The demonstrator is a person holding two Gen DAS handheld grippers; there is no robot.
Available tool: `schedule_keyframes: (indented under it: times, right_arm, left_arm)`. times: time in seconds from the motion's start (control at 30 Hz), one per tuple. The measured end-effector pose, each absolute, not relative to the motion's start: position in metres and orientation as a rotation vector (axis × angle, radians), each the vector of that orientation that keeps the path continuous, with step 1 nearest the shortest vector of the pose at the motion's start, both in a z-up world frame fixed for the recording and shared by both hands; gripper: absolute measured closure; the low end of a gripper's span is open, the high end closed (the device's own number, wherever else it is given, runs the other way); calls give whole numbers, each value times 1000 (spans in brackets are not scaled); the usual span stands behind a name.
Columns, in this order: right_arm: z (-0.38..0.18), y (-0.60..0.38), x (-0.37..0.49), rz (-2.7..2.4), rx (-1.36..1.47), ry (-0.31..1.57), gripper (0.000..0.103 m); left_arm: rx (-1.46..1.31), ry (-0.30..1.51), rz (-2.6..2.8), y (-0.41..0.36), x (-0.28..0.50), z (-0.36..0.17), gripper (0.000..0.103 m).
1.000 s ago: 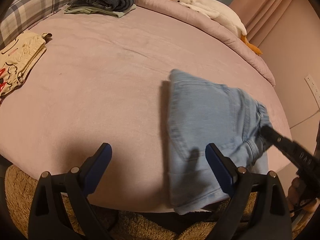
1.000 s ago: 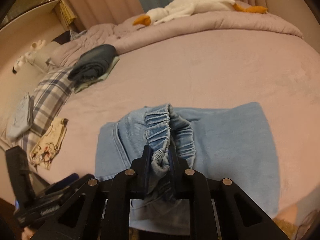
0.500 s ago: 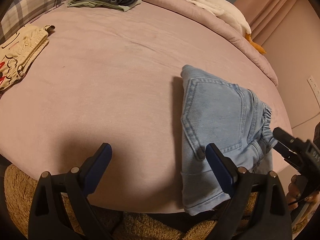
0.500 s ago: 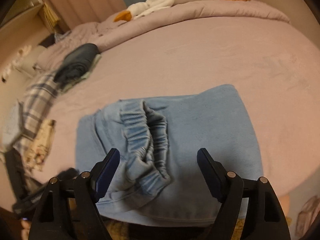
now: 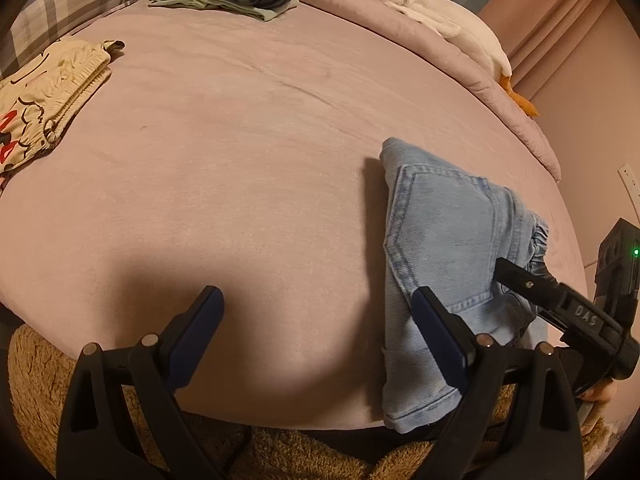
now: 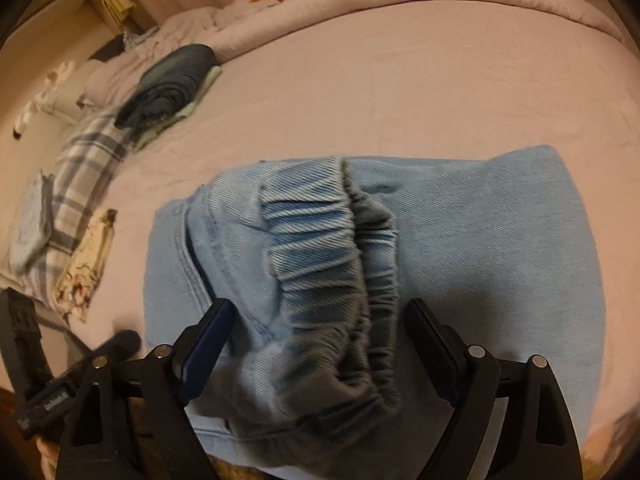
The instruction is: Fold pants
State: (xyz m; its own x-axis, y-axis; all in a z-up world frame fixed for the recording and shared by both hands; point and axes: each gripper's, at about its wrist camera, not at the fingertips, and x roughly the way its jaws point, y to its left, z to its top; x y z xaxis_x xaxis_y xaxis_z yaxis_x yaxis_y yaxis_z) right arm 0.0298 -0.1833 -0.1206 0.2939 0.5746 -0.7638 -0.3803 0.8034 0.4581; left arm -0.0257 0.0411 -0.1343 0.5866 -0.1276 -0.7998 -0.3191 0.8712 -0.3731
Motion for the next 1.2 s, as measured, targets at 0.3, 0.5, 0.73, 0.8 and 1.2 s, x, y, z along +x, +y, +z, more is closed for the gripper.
schedule_keyframes:
  times: [0.3,0.5,0.73,0.8,1.2]
  right_arm:
    - [-78,-199,18,678,273,997,70]
    - [-35,-255,7,593,317,820,71]
    - [-120,-284,40,358,268,1044,70]
    - [-127,-285,40,369,273,1025,69]
    - [-130,-301,37,396,294,1001,66]
  left_arm:
    - [-523,938,113,39,-29,-128,9]
    - [-510,940,107,34,-23,-126,9]
    - [-459,943,73,16,-6,-123,9]
    - [-436,949,63,9,3,-121,9]
    - [-351,921,-66,-33,59,-107,16]
